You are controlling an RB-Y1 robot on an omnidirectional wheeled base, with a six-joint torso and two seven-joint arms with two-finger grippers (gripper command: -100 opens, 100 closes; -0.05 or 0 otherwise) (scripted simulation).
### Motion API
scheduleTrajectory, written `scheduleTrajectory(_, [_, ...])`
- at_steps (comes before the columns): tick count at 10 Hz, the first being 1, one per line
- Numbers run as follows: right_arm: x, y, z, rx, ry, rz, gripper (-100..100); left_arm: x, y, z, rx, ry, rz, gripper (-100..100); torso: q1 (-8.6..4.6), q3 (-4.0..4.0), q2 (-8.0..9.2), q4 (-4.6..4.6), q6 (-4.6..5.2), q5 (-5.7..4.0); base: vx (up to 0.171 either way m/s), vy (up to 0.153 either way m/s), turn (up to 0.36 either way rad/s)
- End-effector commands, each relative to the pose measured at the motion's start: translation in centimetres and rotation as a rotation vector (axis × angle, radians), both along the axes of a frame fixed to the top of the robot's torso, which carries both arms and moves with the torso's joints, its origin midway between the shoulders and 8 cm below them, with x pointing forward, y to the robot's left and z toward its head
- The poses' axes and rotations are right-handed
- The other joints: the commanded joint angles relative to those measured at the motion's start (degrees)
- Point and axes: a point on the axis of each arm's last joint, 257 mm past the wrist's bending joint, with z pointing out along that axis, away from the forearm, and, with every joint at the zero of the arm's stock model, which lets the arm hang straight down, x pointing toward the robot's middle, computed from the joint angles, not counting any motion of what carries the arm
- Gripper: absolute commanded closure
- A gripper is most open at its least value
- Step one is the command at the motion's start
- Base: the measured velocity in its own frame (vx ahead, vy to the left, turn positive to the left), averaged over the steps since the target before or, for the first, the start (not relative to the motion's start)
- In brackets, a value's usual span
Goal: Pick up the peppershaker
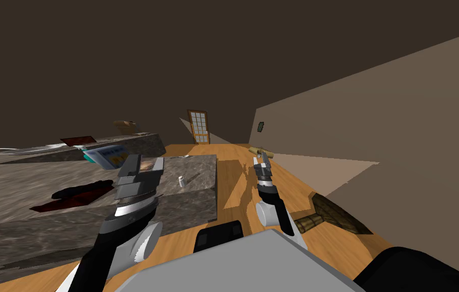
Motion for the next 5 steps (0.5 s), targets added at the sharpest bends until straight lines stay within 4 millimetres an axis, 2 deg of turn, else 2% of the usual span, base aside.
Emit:
scheduleTrajectory(1, [0.0, 0.0, 0.0, 0.0, 0.0, 0.0, 0, 0.4, -0.5, -0.4, 0.046, 0.011, -0.001, -100, 0.0, 0.0, 0.0, 0.0, 0.0, 0.0, -0.036, 0.03, 0.003])
scheduleTrajectory(5, [0.0, 0.0, 0.0, 0.0, 0.0, 0.0, 0, 2.1, -1.3, -2.4, 0.166, 0.051, 0.03, -100, 0.3, 0.22, 0.38, 0.09, 0.0, 0.07, -0.101, 0.074, -0.006])
